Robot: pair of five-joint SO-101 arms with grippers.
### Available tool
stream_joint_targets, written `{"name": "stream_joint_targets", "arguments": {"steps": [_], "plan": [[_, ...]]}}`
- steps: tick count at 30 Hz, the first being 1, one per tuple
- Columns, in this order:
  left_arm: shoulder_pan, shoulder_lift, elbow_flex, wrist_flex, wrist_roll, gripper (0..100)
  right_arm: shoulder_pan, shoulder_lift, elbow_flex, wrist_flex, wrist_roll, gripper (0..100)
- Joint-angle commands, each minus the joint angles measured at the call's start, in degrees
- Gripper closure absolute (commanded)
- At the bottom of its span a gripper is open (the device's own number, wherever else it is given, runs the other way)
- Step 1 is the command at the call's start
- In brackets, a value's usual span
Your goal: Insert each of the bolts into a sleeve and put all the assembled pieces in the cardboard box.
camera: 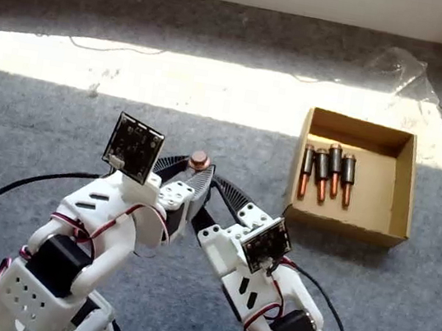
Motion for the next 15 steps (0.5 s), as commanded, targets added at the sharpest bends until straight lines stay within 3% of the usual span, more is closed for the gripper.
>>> {"name": "stream_joint_targets", "arguments": {"steps": [1, 7, 15], "plan": [[-1.5, -0.9, -0.4, 0.1, -1.1, 79, 0.7, -0.6, 6.0, -2.3, 0.5, 99.4], [-1.5, -0.9, 1.4, -0.3, -1.1, 72, 0.7, -0.6, 6.0, -2.3, 0.5, 99.4], [-1.6, -1.0, -0.6, -1.4, -1.2, 71, 0.7, -0.6, 6.0, -2.1, 0.5, 99.4]]}}
